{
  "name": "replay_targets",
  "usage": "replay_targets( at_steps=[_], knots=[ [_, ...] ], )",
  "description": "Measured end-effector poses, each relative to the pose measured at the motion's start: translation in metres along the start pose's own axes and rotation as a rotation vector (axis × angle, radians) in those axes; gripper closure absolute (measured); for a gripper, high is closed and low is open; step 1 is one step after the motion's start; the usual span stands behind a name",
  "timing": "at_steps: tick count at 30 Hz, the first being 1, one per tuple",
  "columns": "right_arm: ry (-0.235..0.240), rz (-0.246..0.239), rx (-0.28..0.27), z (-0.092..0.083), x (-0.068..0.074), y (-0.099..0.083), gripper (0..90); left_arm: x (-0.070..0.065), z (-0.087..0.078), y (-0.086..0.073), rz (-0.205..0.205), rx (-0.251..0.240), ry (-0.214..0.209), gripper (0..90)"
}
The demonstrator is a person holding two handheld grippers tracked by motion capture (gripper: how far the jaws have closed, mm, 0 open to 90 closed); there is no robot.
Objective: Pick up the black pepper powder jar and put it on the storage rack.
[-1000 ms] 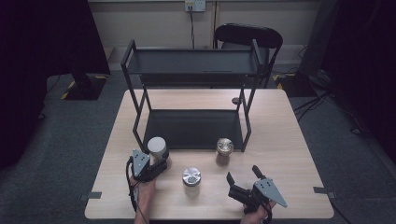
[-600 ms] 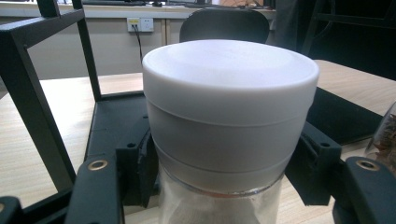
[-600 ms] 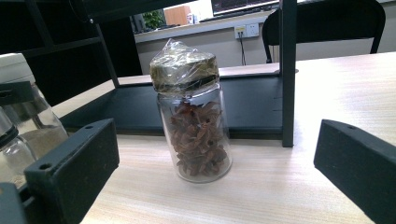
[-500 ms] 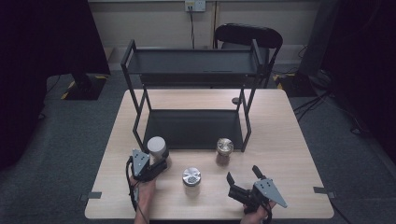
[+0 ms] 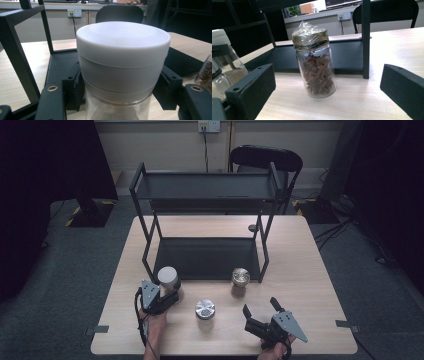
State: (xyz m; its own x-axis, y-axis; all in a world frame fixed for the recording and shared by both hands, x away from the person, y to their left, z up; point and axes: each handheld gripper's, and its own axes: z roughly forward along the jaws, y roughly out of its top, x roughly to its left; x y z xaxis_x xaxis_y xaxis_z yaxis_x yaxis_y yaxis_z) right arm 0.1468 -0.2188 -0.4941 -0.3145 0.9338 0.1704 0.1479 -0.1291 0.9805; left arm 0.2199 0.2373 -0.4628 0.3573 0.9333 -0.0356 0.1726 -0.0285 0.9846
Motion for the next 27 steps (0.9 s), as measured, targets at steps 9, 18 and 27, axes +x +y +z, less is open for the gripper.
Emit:
replay_targets(
  at_steps=[9, 18, 27],
  knots=[
    [0.002, 0.008, 0.010, 0.001, -0.001, 0.002, 0.0, 0.000, -0.001, 0.002, 0.011, -0.012, 0.000, 35.2],
    [-0.001, 0.024, 0.012, 0.001, -0.002, 0.002, 0.0, 0.000, -0.002, 0.007, 0.019, -0.018, -0.005, 35.2],
    [-0.002, 0.031, 0.012, 0.001, -0.003, 0.002, 0.0, 0.000, -0.003, 0.019, 0.030, -0.032, -0.002, 35.2]
  ],
)
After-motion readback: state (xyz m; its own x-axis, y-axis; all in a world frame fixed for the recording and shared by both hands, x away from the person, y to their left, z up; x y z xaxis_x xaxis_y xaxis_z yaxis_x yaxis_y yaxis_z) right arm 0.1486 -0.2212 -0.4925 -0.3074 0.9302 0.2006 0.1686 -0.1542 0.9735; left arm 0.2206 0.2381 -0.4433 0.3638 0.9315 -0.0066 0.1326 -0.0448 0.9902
